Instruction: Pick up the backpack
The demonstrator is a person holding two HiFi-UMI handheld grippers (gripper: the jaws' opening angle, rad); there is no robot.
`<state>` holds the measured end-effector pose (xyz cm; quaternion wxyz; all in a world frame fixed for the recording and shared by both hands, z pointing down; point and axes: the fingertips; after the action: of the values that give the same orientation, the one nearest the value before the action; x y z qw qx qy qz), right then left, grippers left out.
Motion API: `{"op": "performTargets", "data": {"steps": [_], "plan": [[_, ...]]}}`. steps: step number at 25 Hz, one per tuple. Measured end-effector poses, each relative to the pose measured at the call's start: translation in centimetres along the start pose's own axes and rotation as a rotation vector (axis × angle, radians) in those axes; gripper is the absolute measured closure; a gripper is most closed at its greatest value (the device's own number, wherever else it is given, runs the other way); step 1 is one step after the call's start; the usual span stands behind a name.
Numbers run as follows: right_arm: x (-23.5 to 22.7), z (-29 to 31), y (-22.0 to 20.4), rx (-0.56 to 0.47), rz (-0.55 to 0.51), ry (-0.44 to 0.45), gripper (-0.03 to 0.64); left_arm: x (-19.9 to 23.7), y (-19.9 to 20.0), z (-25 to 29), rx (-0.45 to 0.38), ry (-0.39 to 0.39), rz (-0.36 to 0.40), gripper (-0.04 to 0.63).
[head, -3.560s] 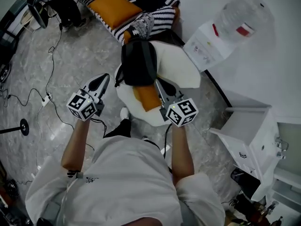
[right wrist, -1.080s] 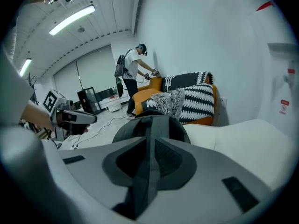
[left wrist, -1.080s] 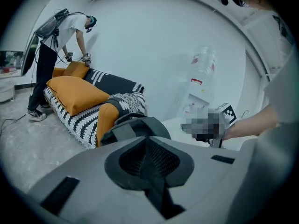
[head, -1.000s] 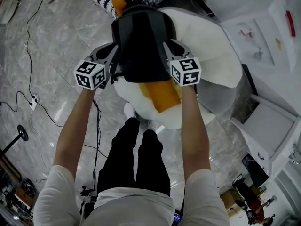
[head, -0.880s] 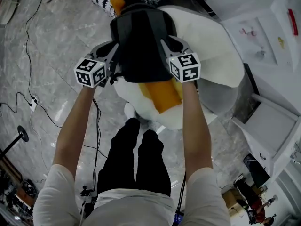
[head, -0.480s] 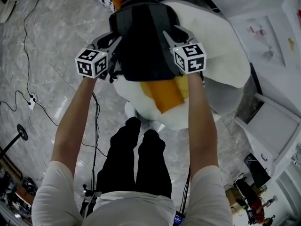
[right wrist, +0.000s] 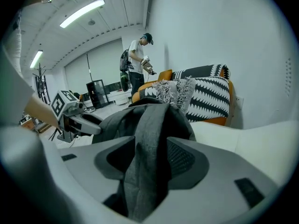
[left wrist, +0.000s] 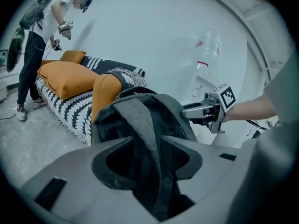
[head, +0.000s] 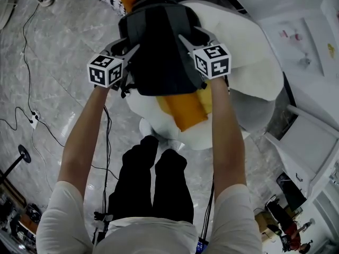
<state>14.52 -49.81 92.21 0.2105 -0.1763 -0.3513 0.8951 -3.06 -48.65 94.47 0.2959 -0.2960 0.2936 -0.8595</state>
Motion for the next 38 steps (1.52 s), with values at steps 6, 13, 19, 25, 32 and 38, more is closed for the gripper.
{"op": "performTargets", "data": {"steps": [6, 13, 19, 25, 32, 38], "plan": [[0.9, 0.9, -0.5, 0.021, 0.006, 0.037, 0.431, -0.3, 0.2, 0.8, 0.008, -0.002, 0.016, 0.443], [1.6, 0.4, 0.0, 0.004, 0.054, 0.064, 0.503, -0.1, 0.4, 0.1, 0.023, 0.008, 0.024, 0.531], [2.8, -0.9, 0.4, 0.005, 0.066, 0.092, 0.557, -0.9, 1.3, -1.5, 0.010, 0.004, 0.009, 0.558], [4.4, -3.3, 1.9, -0.016, 0.091, 0.123, 0.569, -2.2, 2.8, -4.2, -0.009, 0.002, -0.023, 0.563], [6.3, -7.1, 3.9, -0.039, 0.103, 0.145, 0.572, -4.7, 3.9, -7.6, -0.026, 0.004, -0.059, 0.561], [7.8, -10.5, 4.8, -0.049, 0.117, 0.165, 0.572, -7.0, 4.6, -10.4, -0.036, -0.001, -0.084, 0.561]]}}
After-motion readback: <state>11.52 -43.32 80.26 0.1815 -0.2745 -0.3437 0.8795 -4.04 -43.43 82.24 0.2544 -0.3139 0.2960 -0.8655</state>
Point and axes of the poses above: the fingertips, and each gripper's own axes: z forward along the fingers, x to its left, y out of its top, and after that the axes turned 9 degrees about x, right-handed
